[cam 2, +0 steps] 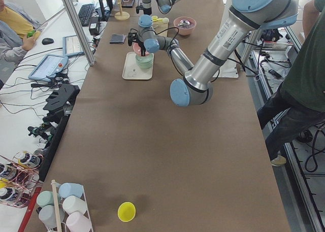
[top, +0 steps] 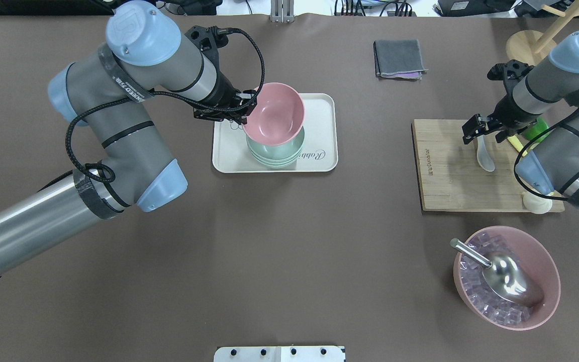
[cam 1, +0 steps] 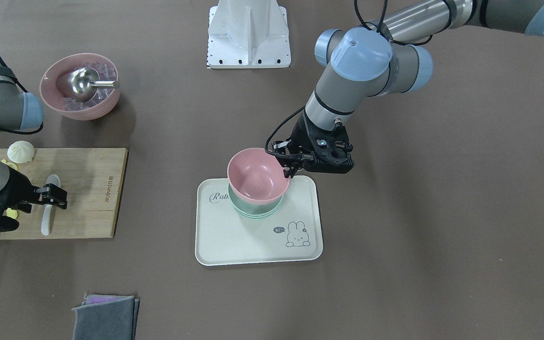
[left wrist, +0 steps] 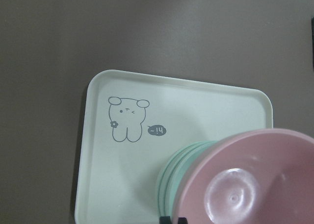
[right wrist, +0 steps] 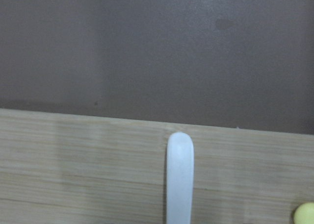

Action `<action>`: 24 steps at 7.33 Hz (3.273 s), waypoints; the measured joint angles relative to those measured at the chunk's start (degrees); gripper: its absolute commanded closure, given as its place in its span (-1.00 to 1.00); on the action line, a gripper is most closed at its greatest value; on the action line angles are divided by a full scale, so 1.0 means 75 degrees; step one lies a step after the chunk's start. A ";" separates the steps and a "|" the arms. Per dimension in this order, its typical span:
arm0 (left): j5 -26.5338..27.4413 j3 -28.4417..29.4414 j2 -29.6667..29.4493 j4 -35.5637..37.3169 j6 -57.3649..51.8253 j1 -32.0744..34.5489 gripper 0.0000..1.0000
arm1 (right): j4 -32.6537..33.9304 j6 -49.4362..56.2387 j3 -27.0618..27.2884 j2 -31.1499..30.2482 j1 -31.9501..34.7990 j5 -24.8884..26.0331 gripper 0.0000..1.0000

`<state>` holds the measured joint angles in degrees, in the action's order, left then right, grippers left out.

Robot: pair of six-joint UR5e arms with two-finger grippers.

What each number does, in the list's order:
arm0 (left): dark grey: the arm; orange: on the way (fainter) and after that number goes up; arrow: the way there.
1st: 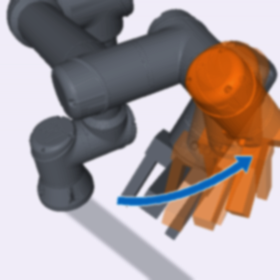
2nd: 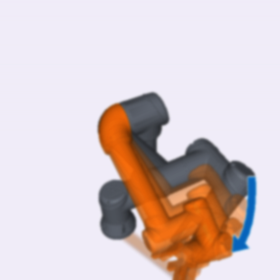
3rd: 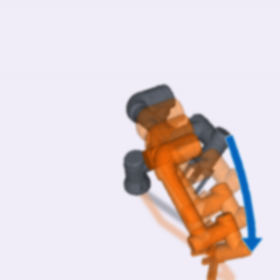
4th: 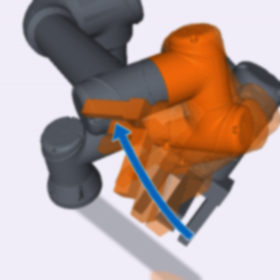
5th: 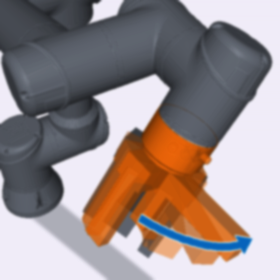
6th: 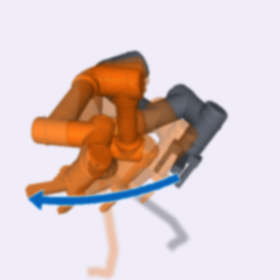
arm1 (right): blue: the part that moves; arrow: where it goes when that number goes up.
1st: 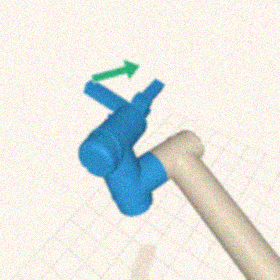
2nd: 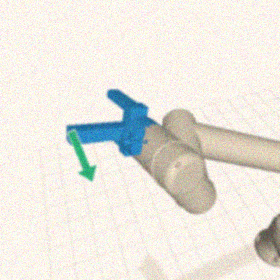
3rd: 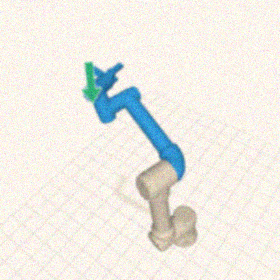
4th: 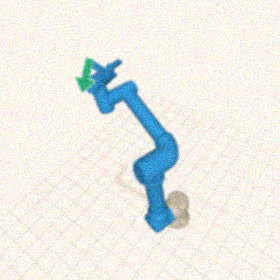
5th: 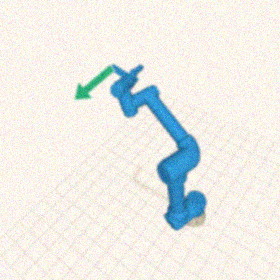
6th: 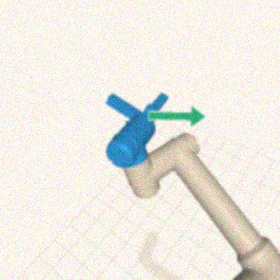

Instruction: Stack pink bowl on green and place spoon

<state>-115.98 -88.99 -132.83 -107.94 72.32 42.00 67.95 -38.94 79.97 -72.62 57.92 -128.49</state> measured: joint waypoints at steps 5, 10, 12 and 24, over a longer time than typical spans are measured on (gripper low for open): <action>0.0320 0.0253 -0.0030 -0.0270 -0.0048 -0.0087 -0.97 | 0.0017 -0.0105 -0.0003 0.0054 -0.0001 -0.0184 1.00; -0.0557 -0.1639 0.2038 -0.0417 -0.0750 0.0558 -0.97 | 0.0039 -0.2192 0.0097 0.1512 0.0077 -0.0902 1.00; -0.1067 -0.2372 0.3282 -0.0448 -0.1727 0.1152 -0.97 | 0.0075 -0.4197 0.0080 0.2690 -0.0588 -0.0431 1.00; -0.1182 -0.2602 0.4596 -0.0377 -0.2702 0.1915 -0.97 | 0.0036 -0.3690 0.0767 0.2001 -0.0293 0.0200 -1.00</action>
<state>-124.84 -108.51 -98.36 -110.77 52.06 56.36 68.22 -66.62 85.72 -57.61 55.72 -126.99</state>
